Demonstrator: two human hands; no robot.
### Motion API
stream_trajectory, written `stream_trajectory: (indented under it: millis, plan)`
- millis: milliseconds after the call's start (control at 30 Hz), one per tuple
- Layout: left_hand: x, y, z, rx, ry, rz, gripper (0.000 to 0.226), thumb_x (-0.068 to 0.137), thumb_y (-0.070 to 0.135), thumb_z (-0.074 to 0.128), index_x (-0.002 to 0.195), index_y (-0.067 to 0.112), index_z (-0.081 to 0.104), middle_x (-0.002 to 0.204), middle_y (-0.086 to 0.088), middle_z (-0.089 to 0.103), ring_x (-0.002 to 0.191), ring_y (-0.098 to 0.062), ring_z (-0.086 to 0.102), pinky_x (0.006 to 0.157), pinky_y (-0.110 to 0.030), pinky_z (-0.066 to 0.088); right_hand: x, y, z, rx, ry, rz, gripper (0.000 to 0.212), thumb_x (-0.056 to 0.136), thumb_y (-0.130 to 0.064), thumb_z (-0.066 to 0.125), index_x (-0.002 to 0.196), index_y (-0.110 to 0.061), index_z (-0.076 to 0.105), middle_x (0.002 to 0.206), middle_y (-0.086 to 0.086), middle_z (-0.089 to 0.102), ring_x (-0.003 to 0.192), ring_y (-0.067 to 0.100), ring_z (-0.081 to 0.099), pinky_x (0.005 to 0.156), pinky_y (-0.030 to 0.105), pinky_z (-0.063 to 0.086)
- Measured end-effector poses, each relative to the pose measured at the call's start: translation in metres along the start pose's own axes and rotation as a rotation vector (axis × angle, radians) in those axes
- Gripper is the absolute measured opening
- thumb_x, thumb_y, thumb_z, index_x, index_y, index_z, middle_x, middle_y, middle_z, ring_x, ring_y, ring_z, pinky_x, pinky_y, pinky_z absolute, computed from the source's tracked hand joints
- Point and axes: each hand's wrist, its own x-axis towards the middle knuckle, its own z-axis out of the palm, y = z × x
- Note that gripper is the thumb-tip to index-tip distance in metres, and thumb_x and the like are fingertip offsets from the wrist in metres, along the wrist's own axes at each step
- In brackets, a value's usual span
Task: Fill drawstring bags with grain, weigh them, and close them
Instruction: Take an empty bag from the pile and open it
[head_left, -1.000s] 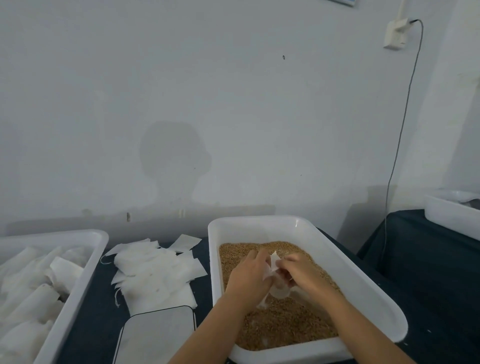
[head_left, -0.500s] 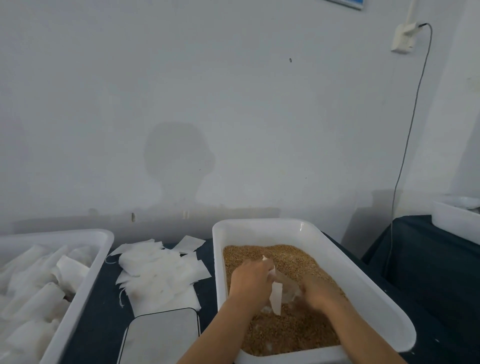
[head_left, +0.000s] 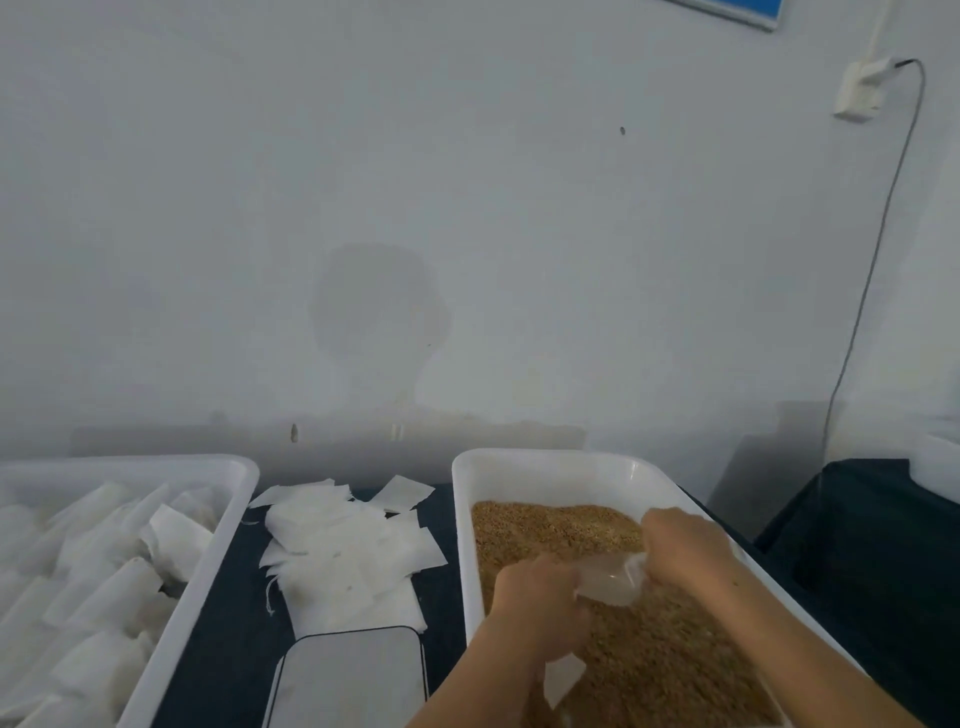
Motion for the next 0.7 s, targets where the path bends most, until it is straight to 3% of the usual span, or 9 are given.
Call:
stream_trajectory:
  millis: [167, 333, 467, 567, 700]
  plan:
    - [-0.002, -0.001, -0.002, -0.026, -0.012, -0.001, 0.032, 0.092, 0.033, 0.047, 0.117, 0.016, 0.056, 0.115, -0.008, 0.056, 0.106, -0.028, 0.054, 0.084, -0.035, 0.041, 0.02, -0.03, 0.004, 0.067, -0.004, -0.019, 0.026, 0.083, -0.017, 0.06, 0.066, -0.018, 0.041, 0.067, -0.006, 0.046, 0.054, 0.008, 0.042, 0.049, 0.021, 0.031]
    - [-0.002, 0.001, -0.002, -0.065, 0.053, 0.005, 0.036, 0.088, 0.026, 0.049, 0.122, 0.017, 0.05, 0.118, -0.007, 0.055, 0.106, -0.026, 0.054, 0.08, -0.033, 0.039, 0.037, -0.057, 0.026, 0.237, 0.011, -0.045, 0.035, 0.087, -0.028, 0.061, 0.06, -0.019, 0.041, 0.061, -0.005, 0.045, 0.054, 0.011, 0.045, 0.052, 0.023, 0.036]
    - [-0.001, 0.0, 0.0, -0.071, 0.057, -0.006, 0.029, 0.09, 0.024, 0.051, 0.116, 0.013, 0.055, 0.119, -0.008, 0.055, 0.107, -0.025, 0.054, 0.087, -0.035, 0.043, 0.041, -0.061, 0.042, 0.376, 0.014, -0.116, 0.038, 0.091, -0.035, 0.057, 0.061, -0.021, 0.038, 0.061, -0.008, 0.04, 0.051, 0.008, 0.036, 0.054, 0.02, 0.035]
    - [0.001, -0.002, 0.002, -0.095, 0.081, -0.016, 0.027, 0.092, 0.014, 0.047, 0.118, 0.016, 0.055, 0.115, -0.008, 0.056, 0.104, -0.026, 0.056, 0.088, -0.036, 0.046, 0.041, -0.051, 0.044, 0.447, 0.012, -0.097, 0.038, 0.089, -0.027, 0.057, 0.058, -0.022, 0.036, 0.058, -0.007, 0.037, 0.049, 0.009, 0.031, 0.051, 0.02, 0.03]
    - [0.006, -0.005, 0.007, -0.127, 0.115, -0.042, 0.025, 0.093, 0.007, 0.043, 0.114, 0.014, 0.056, 0.113, -0.009, 0.056, 0.103, -0.027, 0.056, 0.09, -0.038, 0.048, 0.035, -0.026, 0.032, 0.577, 0.033, -0.07, 0.025, 0.087, -0.027, 0.065, 0.07, -0.022, 0.047, 0.065, -0.013, 0.054, 0.055, 0.002, 0.045, 0.05, 0.019, 0.034]
